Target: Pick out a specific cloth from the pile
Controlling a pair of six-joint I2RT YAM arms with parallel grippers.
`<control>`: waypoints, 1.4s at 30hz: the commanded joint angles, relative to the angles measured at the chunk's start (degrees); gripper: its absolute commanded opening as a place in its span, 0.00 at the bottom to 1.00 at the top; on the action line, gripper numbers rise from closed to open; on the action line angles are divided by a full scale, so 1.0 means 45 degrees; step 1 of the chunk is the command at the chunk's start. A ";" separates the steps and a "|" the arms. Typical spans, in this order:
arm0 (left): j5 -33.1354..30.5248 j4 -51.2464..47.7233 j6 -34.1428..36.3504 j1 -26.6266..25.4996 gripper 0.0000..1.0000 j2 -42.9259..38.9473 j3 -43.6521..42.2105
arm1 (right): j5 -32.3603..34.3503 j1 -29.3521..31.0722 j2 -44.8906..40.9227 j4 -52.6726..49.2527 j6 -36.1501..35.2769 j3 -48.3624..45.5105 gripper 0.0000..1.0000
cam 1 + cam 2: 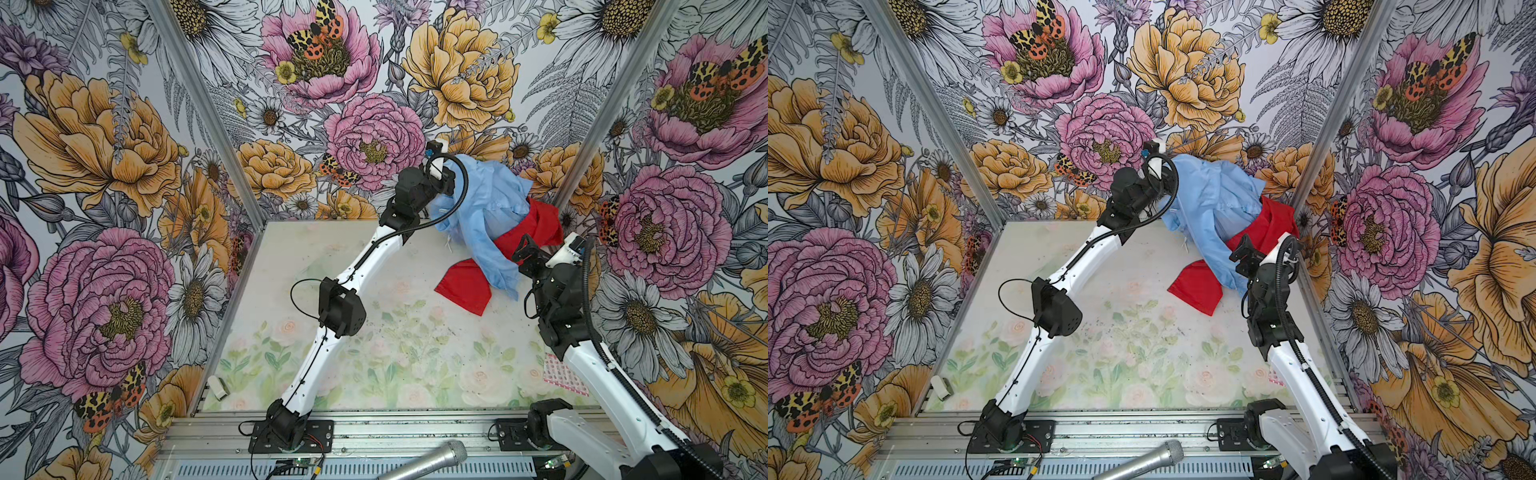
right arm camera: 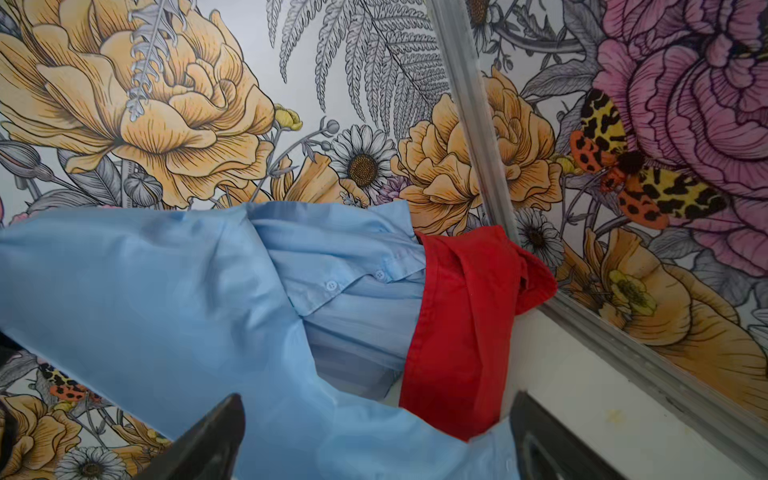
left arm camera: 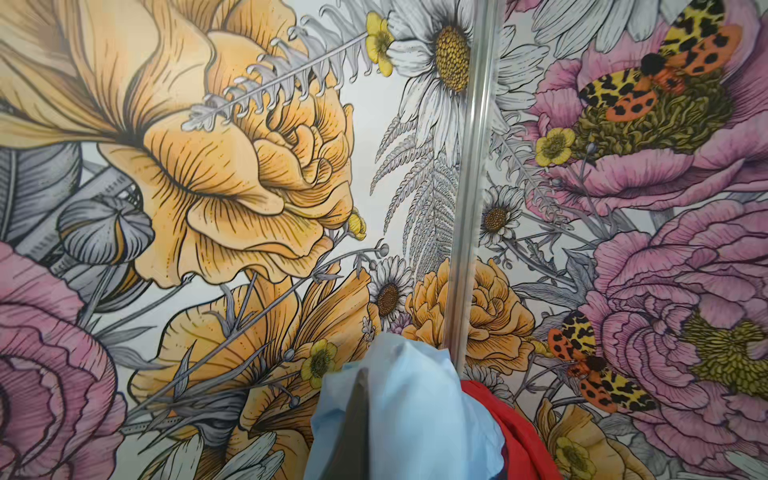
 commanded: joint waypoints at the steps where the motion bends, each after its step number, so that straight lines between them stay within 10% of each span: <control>1: 0.1461 0.2563 0.0233 -0.0400 0.00 -0.2644 0.1493 | -0.0210 -0.0061 0.0273 0.0971 -0.0002 -0.0440 0.99; 10: -0.0639 0.4303 0.1055 0.1992 0.00 -0.9890 -0.8115 | -0.0925 -0.0038 -0.0030 0.1715 0.0041 -0.0905 0.99; 19: -0.1563 0.0728 0.2489 0.1817 0.00 -0.9871 -0.7575 | -0.1464 -0.0018 -0.0670 0.1520 -0.0361 -0.1314 0.99; 23: -0.2004 -0.1329 0.1718 0.2280 0.00 -0.8660 -0.4276 | -0.1404 -0.0026 -0.0789 0.1479 -0.0481 -0.1563 1.00; 31: -0.1640 -0.2040 0.1844 0.2284 0.00 -0.8707 -0.5916 | -0.1595 -0.0022 -0.0904 0.1388 -0.0442 -0.1586 1.00; 42: -0.2722 0.1909 0.2797 0.2964 0.00 -1.1111 -0.3284 | -0.1987 -0.0040 -0.0899 0.1960 -0.0751 -0.1924 1.00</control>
